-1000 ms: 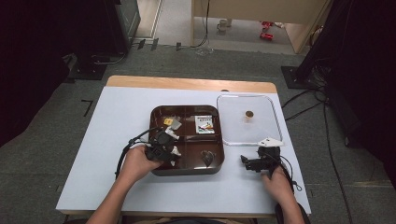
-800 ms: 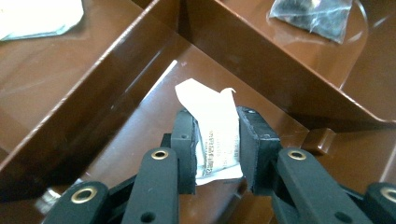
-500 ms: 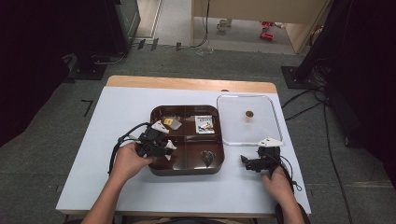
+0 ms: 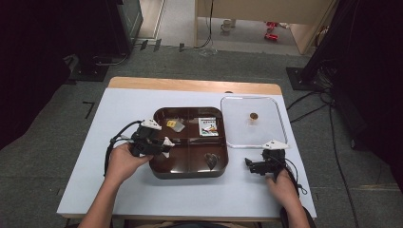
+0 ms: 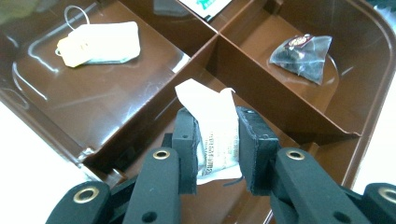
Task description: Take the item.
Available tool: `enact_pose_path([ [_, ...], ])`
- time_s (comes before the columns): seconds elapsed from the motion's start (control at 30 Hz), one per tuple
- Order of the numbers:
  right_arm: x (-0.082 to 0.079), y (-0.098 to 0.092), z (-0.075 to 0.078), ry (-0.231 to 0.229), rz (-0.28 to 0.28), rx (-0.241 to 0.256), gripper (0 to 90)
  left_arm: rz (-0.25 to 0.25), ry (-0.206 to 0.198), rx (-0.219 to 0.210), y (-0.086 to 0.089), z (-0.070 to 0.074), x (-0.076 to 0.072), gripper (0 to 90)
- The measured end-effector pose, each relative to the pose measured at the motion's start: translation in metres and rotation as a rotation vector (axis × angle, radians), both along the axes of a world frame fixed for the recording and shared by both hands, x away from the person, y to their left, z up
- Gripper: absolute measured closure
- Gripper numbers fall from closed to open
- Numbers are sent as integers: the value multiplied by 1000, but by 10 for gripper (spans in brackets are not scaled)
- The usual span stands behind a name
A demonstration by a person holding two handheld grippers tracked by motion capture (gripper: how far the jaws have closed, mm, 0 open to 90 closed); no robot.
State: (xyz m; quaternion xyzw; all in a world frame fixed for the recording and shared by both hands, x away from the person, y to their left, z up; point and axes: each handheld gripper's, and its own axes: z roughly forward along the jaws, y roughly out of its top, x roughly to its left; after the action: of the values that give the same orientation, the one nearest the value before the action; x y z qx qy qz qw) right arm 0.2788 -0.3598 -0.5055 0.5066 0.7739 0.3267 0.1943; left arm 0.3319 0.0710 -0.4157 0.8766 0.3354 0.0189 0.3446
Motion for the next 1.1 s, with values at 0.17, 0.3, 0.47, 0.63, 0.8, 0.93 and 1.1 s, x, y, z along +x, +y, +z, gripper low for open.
enact_pose_path([
  [0.17, 0, 0, 0, 0, -1, 0, 0, 20, -15, -17, 8, 4, 0, 713],
  [0.3, 0, 0, 0, 0, -1, 0, 0, 41, -15, -55, 17, 8, 1, 713],
  [0.47, 0, 0, 0, 0, 0, 0, 0, 68, -19, -108, 28, 14, 1, 714],
  [0.63, 0, 0, 0, 0, 0, 1, 0, 95, -39, -99, 38, 17, 2, 714],
  [0.8, 0, 0, 0, 0, 0, 0, 0, 136, -81, -75, 50, 20, 1, 712],
  [0.93, 0, 0, 0, 0, -1, 0, 0, 153, -91, -67, 55, 20, 1, 712],
  [1.1, 0, 0, 0, 0, 0, 1, 0, 188, -98, -55, 67, 20, 3, 712],
])
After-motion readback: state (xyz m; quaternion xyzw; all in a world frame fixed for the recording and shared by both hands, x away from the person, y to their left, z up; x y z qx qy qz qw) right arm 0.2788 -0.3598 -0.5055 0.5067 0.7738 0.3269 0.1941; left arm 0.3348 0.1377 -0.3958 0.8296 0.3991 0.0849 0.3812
